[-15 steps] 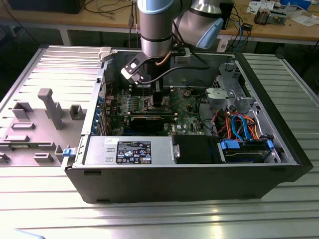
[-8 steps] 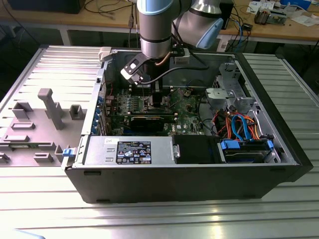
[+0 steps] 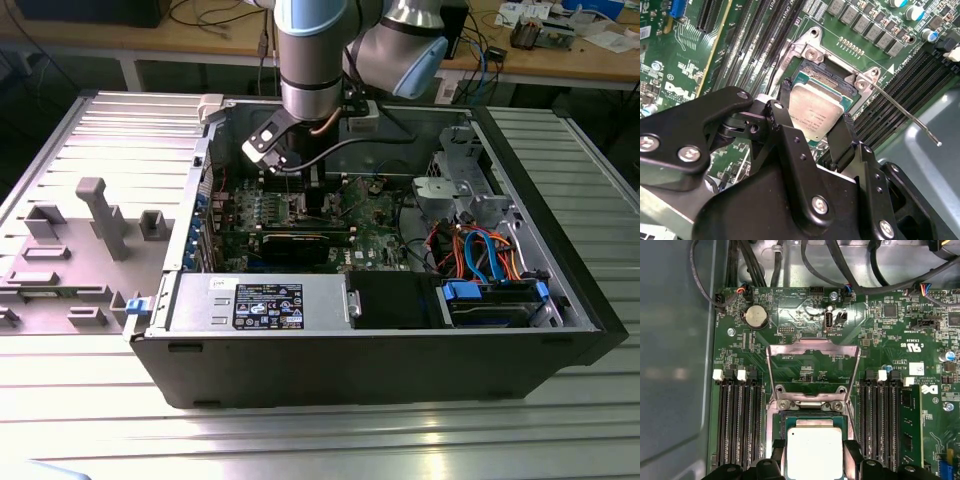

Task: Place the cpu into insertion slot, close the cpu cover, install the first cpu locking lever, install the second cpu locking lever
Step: 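Place the cpu into insertion slot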

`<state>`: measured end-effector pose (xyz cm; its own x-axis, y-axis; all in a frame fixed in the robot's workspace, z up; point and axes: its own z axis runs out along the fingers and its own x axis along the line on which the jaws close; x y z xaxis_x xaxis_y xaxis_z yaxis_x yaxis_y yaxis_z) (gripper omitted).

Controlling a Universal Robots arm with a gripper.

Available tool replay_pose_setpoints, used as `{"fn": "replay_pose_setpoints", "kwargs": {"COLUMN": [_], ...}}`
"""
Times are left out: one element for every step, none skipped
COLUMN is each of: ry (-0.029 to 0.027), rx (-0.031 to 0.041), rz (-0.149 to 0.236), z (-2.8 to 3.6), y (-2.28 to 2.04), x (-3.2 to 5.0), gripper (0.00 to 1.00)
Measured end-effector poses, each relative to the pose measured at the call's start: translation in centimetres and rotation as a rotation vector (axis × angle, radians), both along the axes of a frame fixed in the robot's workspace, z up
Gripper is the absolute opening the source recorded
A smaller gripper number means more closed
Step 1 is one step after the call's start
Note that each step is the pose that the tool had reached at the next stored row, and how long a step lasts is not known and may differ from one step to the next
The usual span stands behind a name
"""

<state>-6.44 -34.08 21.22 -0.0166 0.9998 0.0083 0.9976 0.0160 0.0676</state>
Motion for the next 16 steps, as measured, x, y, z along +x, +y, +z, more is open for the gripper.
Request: {"fn": "replay_pose_setpoints", "kwargs": {"ry": [-0.0001,-0.0002,0.0,-0.0001,-0.0001,-0.0001,-0.0001,0.0,-0.0001,-0.0002,0.0,-0.0001,0.0,0.0001,0.0001,0.0002], "rx": [0.0,0.0,-0.0001,-0.0002,-0.0002,-0.0003,-0.0002,-0.0002,-0.0003,-0.0003,-0.0004,-0.0003,-0.0003,-0.0005,-0.0003,-0.0005], "rz": [-0.001,-0.001,-0.001,-0.001,-0.001,-0.001,-0.001,-0.001,-0.001,-0.002,-0.002,-0.001,-0.001,-0.001,-0.001,-0.001], "z": [-0.11,-0.35,-0.46,-0.55,-0.71,-0.78,-0.87,-0.94,-1.01,-1.07,-1.13,-1.21,-1.26,-1.31,-1.36,-1.44], "y": [0.02,0.03,0.02,0.02,0.02,0.03,0.04,0.05,0.07,0.1,0.14,0.19,0.23,0.28,0.31,0.33], "x": [-0.01,-0.07,-0.09,-0.09,-0.1,-0.1,-0.1,-0.1,-0.11,-0.11,-0.11,-0.1,-0.11,-0.11,-0.11,-0.11], "gripper": [0.55,0.55,0.55,0.55,0.55,0.55,0.55,0.55,0.55,0.55,0.55,0.55,0.55,0.55,0.55,0.55]}}
